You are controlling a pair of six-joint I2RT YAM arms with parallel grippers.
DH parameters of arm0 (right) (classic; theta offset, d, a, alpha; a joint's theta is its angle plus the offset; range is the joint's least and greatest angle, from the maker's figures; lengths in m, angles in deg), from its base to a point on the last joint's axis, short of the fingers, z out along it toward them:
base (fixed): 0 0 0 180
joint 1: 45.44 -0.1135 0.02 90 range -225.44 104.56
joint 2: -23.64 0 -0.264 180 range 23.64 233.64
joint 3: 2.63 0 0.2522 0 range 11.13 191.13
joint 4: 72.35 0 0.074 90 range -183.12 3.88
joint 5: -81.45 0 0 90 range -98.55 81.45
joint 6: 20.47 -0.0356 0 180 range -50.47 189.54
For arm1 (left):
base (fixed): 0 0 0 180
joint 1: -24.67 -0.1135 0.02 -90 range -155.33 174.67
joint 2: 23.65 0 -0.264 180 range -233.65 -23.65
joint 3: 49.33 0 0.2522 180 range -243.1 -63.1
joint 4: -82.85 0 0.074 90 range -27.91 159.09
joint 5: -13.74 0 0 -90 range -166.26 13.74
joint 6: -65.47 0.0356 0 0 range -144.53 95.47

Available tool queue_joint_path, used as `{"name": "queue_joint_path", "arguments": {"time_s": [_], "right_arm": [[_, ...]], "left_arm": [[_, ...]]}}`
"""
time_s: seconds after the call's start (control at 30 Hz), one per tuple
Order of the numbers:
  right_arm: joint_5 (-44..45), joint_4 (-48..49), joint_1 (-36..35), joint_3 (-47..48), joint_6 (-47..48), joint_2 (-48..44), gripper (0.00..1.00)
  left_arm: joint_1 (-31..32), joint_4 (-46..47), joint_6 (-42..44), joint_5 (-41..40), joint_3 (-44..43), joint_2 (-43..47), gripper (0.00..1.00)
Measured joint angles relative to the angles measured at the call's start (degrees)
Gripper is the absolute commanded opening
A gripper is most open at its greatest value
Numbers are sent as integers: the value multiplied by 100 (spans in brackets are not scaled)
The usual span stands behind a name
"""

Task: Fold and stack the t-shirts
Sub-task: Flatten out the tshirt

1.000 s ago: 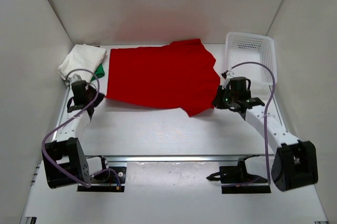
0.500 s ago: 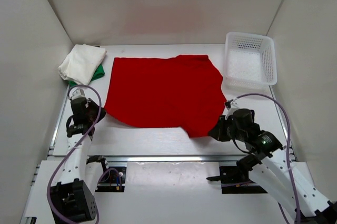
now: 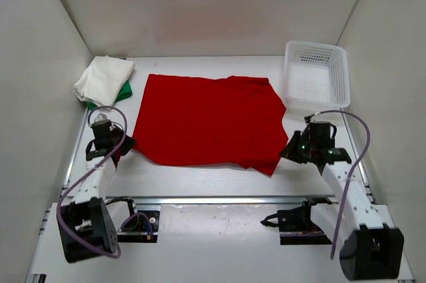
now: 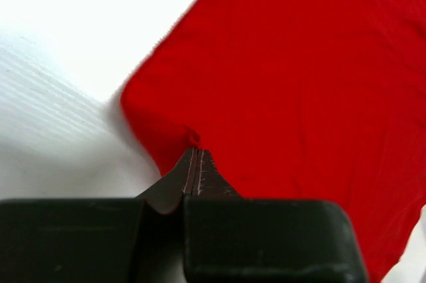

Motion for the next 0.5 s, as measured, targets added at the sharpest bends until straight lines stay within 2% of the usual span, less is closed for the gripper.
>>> {"name": "queue_joint_path", "arguments": {"time_s": [0.07, 0.33, 0.5], "right_arm": [[-24, 291, 262, 177, 219, 629, 0], [33, 1309, -48, 1532, 527, 2601, 0], [173, 1486, -166, 2474, 640, 3375, 0]], "left_arm": [[11, 203, -219, -2, -20, -365, 0], [144, 992, -931, -66, -671, -1786, 0], [94, 1102, -1095, -83, -1163, -2103, 0]]}}
